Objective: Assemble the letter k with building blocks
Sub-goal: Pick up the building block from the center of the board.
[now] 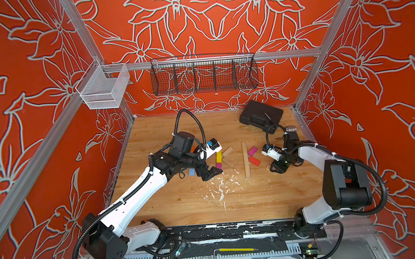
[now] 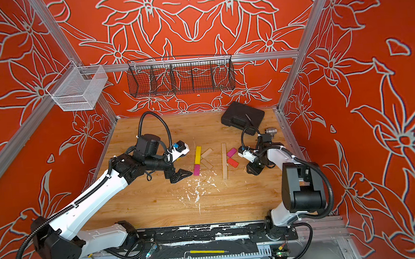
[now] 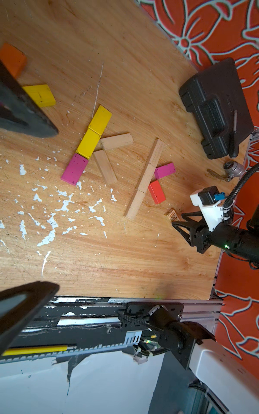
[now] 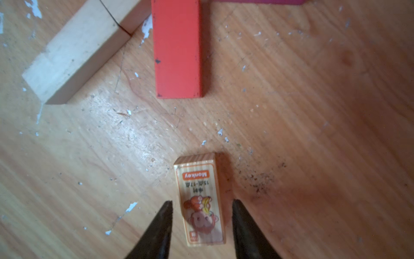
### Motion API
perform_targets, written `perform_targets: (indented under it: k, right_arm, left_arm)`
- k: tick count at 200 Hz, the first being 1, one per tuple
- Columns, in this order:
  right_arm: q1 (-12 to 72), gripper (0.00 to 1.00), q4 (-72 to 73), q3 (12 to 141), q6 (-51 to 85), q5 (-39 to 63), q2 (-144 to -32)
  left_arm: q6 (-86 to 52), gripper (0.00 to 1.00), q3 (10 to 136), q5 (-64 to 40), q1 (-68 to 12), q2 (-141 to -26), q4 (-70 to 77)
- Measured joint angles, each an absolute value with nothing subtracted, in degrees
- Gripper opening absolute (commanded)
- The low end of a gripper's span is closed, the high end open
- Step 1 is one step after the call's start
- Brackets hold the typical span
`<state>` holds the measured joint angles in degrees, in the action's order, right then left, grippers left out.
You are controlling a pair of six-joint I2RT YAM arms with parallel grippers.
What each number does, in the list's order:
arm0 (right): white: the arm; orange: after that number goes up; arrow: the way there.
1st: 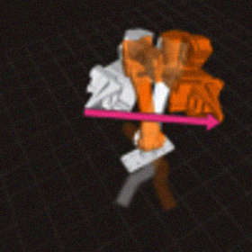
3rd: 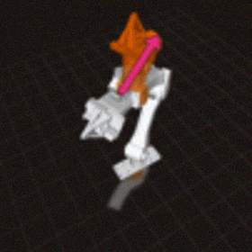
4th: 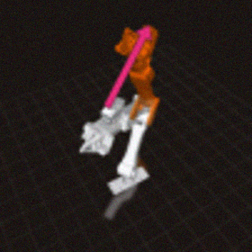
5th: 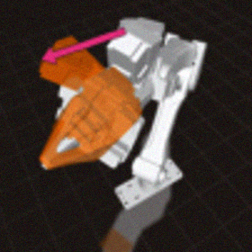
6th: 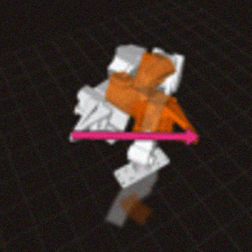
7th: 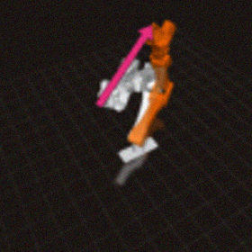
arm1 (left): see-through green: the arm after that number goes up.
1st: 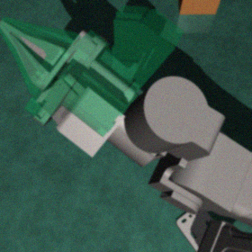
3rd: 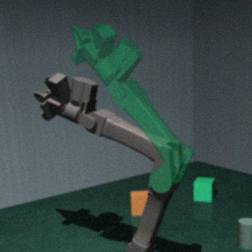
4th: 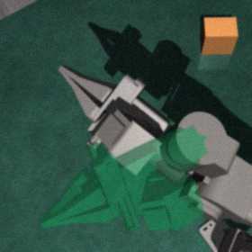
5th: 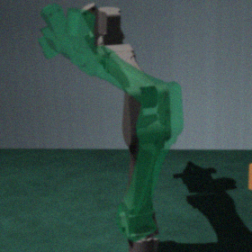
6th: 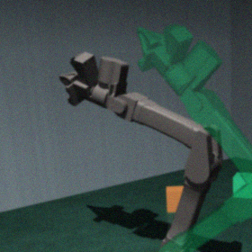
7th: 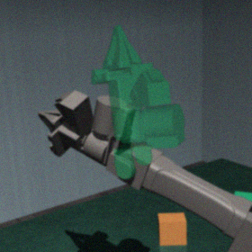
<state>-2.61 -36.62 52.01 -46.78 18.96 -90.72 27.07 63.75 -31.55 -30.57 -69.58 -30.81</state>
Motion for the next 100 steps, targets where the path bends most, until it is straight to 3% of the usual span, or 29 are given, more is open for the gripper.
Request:
perform_targets:
  k: [57, 80, 100]
  right_arm:
    - [-2.13, 0.32, -37.04, 52.66, -48.47, 18.87, -92.07]
    - [-1.83, 0.46, -36.97, 52.66, -48.88, 18.31, -92.07]
    - [-1.56, 0.48, -37.23, 52.66, -49.45, 17.91, -92.18]
  left_arm:
    - [30.17, 0.97, 63.72, -29.58, -31.14, -69.01, -32.49]
    - [31.22, 0.98, 62.26, -29.65, -32.12, -66.57, -32.21]
    - [31.73, 0.98, 60.34, -29.61, -32.62, -64.4, -32.05]
